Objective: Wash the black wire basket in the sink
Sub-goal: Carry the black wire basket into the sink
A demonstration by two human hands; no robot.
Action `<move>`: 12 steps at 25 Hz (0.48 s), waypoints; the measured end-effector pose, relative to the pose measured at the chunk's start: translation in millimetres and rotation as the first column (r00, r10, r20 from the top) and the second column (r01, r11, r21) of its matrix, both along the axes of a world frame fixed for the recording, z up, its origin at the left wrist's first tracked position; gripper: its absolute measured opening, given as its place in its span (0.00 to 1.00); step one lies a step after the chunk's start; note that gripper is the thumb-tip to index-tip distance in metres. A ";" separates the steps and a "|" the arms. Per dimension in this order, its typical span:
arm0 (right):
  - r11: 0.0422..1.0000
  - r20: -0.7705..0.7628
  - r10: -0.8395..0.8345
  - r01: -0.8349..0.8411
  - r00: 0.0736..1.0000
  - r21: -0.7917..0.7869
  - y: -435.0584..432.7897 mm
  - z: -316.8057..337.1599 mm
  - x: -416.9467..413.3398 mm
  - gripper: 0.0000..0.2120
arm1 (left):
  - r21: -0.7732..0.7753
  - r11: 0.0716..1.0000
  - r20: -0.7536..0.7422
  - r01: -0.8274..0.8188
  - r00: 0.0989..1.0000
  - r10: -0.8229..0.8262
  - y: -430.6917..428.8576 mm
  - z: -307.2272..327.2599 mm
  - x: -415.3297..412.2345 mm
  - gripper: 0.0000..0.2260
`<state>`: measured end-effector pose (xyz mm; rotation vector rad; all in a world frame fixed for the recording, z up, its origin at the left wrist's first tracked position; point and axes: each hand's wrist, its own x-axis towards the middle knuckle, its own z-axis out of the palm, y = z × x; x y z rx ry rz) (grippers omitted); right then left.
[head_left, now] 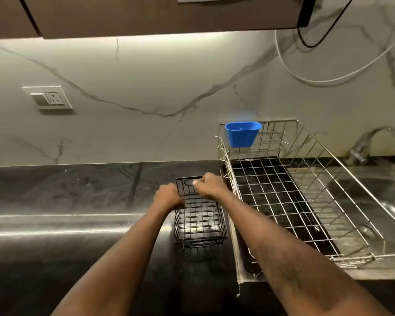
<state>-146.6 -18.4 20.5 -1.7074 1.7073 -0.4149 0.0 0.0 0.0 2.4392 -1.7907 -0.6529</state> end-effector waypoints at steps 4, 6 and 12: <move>0.985 -0.091 -0.122 0.131 0.988 0.108 -2.3 -19.1 -1.8 0.09 | 0.059 0.998 -0.160 -0.013 0.987 0.022 -2.5 -16.2 12.5 0.04; 0.968 -0.089 -0.138 0.154 0.986 0.198 -1.5 -28.1 -1.6 0.12 | 0.087 0.994 -0.327 -0.063 0.941 0.088 -7.6 -20.8 16.3 0.01; 0.921 -0.033 -0.254 0.252 0.967 0.296 -13.7 -28.3 -2.7 0.25 | 0.239 0.960 -0.498 -0.146 0.830 0.251 -18.0 -21.4 24.8 0.09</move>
